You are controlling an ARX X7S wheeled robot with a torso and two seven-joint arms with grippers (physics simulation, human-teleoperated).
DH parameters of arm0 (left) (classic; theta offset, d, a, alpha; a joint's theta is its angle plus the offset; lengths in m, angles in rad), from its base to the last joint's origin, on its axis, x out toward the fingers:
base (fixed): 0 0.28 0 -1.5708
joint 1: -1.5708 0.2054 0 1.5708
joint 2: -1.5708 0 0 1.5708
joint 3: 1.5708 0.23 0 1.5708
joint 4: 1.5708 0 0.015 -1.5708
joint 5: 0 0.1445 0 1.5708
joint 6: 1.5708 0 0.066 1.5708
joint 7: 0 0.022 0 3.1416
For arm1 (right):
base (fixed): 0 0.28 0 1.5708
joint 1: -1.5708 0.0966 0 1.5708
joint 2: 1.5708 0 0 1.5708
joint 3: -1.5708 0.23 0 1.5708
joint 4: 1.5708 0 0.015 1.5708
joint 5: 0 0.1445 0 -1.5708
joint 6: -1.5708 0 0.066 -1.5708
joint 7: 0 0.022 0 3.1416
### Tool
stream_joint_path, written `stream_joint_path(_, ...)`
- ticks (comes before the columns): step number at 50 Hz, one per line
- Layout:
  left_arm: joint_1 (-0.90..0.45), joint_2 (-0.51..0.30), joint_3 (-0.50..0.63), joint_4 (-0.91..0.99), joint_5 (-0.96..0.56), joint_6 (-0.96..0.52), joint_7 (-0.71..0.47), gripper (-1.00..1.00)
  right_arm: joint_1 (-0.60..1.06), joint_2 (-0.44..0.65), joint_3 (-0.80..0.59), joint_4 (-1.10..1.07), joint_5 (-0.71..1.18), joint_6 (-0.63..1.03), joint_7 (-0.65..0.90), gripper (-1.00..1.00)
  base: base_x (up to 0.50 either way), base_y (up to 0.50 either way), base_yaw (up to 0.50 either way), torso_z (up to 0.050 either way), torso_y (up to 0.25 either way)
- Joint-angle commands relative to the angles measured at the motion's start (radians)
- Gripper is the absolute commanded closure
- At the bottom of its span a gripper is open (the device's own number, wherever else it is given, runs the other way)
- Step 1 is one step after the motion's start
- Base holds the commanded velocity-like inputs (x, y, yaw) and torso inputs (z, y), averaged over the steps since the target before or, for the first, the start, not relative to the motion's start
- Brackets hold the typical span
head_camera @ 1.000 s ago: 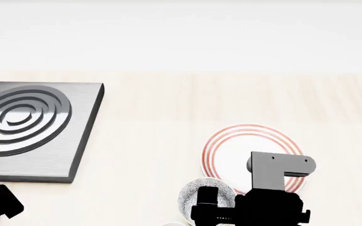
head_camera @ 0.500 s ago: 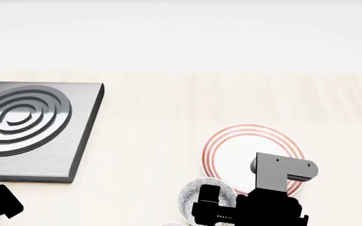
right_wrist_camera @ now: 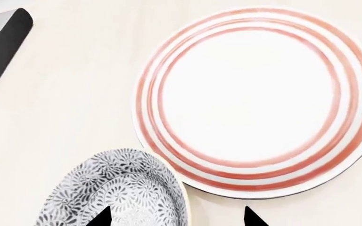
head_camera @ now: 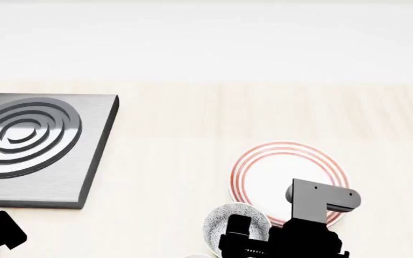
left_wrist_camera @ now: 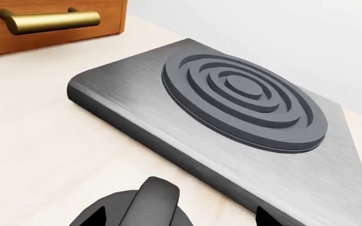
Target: Pick the akita bowl between the plate and the ramekin and place it on the plate.
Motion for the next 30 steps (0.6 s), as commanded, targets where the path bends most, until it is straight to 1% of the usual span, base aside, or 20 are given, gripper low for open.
stream_joint_path(1,0.001,-0.001,0.003,-0.002,-0.002,0.003,-0.001,-1.0,-0.002,0.004,-0.012,0.025,-0.001,-0.016,-0.011,-1.0,0.0,0.0,0.0,0.0,0.0)
stream_joint_path(30,0.002,-0.005,0.009,0.003,-0.008,0.003,-0.007,-1.0,-0.009,0.01,-0.031,0.066,0.008,-0.041,-0.035,-1.0,0.0,0.0,0.0,0.0,0.0)
